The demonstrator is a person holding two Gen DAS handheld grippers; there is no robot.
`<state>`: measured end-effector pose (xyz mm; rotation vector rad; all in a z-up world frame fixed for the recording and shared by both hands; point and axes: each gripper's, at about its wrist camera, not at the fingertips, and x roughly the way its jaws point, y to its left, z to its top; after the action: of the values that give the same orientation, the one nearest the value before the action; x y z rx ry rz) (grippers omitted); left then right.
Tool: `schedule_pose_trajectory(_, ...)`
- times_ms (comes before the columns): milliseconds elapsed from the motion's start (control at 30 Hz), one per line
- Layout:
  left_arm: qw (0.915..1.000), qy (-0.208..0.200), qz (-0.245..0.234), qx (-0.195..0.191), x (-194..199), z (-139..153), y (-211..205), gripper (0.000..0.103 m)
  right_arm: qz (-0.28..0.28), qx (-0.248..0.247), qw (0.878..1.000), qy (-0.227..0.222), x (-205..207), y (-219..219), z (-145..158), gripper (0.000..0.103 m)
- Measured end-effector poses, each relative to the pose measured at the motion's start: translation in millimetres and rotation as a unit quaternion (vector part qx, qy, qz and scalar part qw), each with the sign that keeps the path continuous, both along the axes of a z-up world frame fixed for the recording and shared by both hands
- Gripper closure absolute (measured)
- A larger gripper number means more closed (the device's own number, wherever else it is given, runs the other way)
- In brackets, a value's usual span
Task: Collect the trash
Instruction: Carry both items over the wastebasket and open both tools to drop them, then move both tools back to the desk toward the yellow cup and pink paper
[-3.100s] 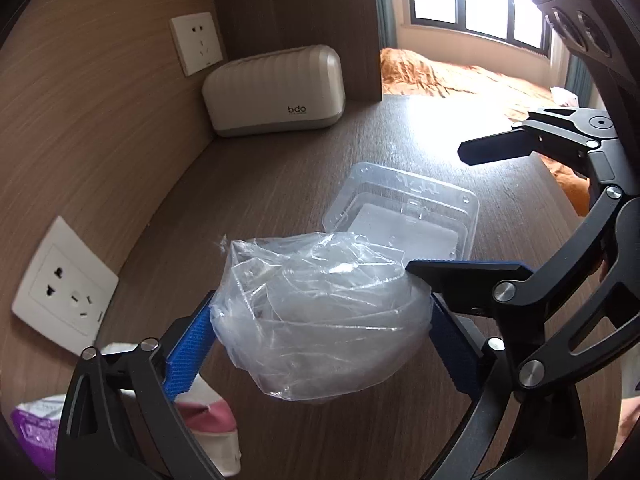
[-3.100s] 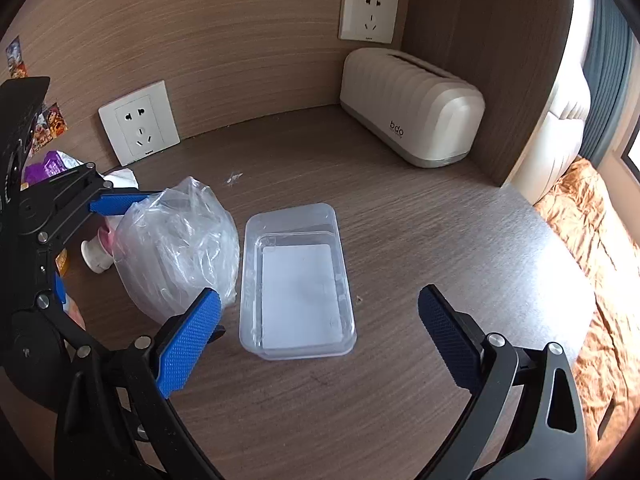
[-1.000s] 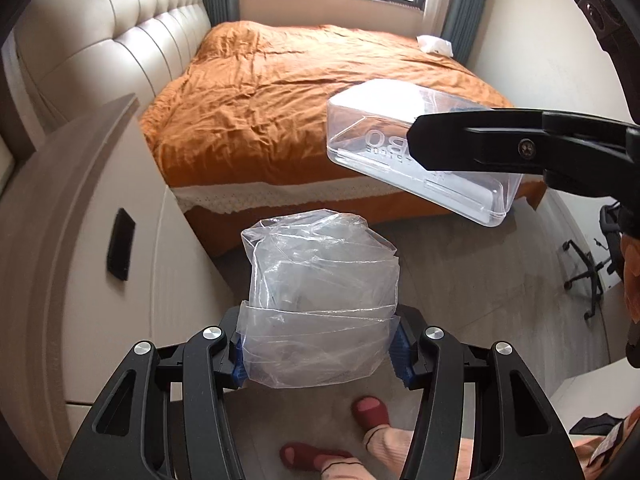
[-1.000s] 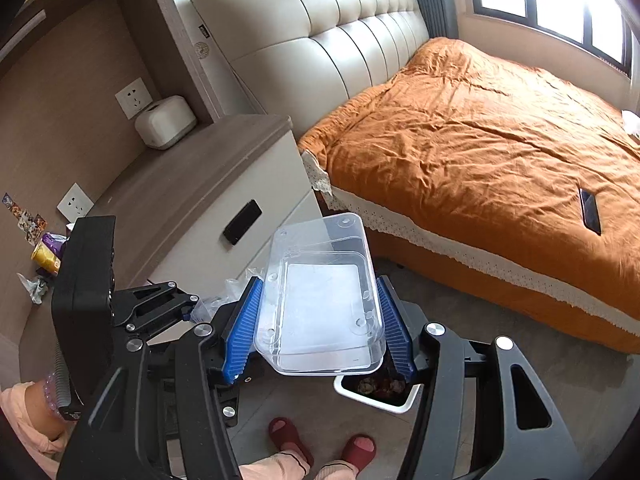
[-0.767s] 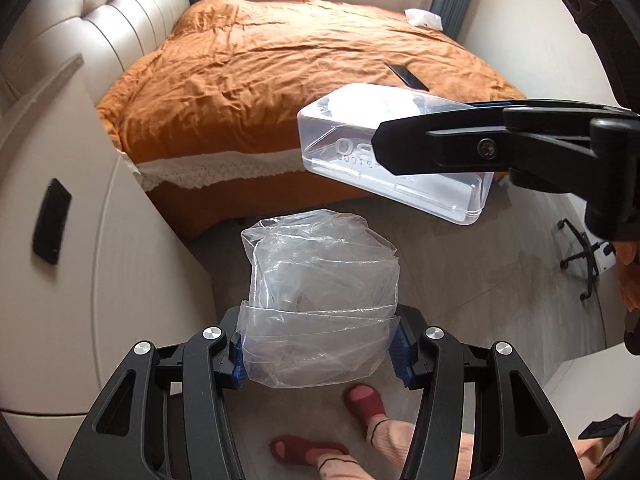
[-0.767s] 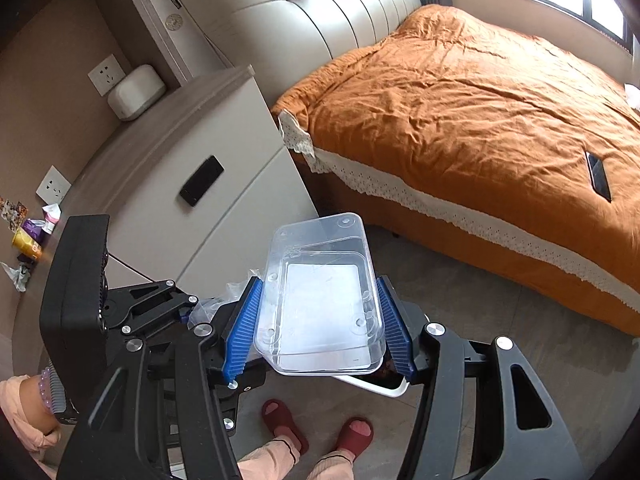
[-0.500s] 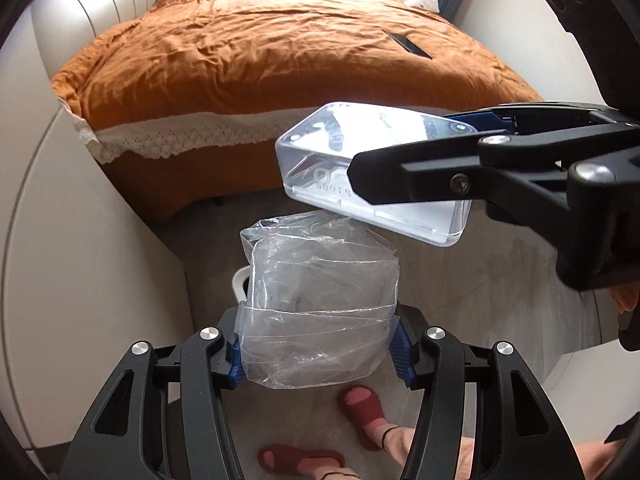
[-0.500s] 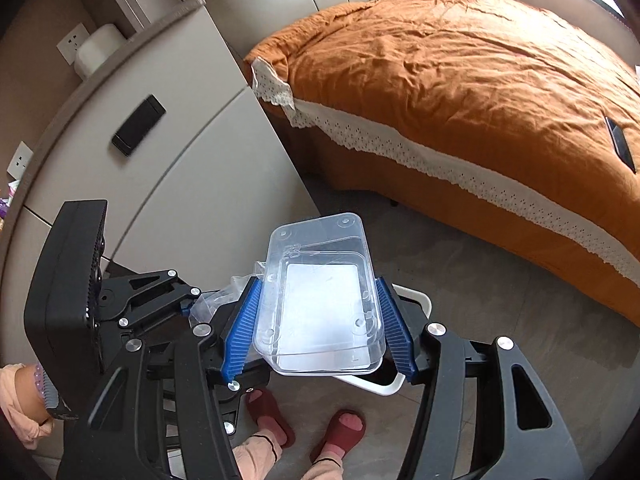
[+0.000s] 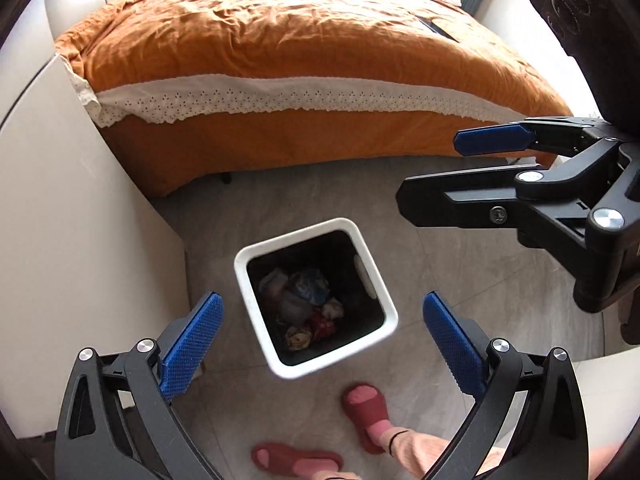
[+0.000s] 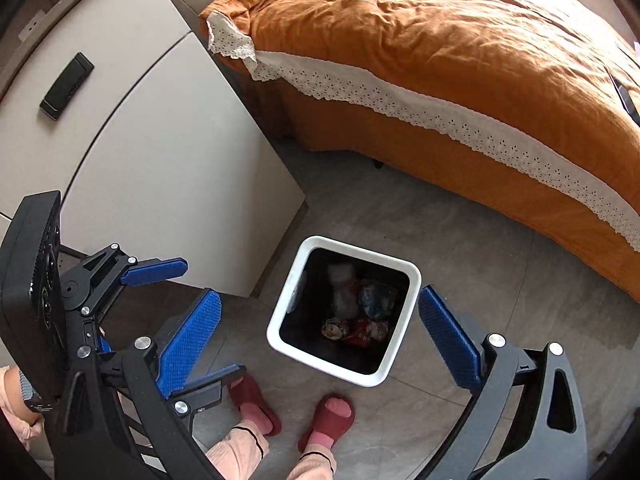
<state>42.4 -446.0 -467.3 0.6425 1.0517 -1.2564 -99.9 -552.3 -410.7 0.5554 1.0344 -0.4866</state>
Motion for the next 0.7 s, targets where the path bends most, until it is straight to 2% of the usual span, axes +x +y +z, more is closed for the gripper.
schedule_pose_trajectory(200,0.9997,-0.005,0.019,-0.017,4,42,8,0.005,0.015,-0.013,1.0,-0.021,11,14,42,0.004)
schedule_pose_trajectory(333,0.9986,-0.014,0.034,-0.037,6,85,18,0.005,0.024,-0.025,0.999,-0.039,16,22,77,0.004)
schedule_pose_trajectory(700,0.9915,-0.065,0.089,-0.069,15,184,53,0.005,0.062,-0.079,0.991,-0.092,27,50,179,0.004)
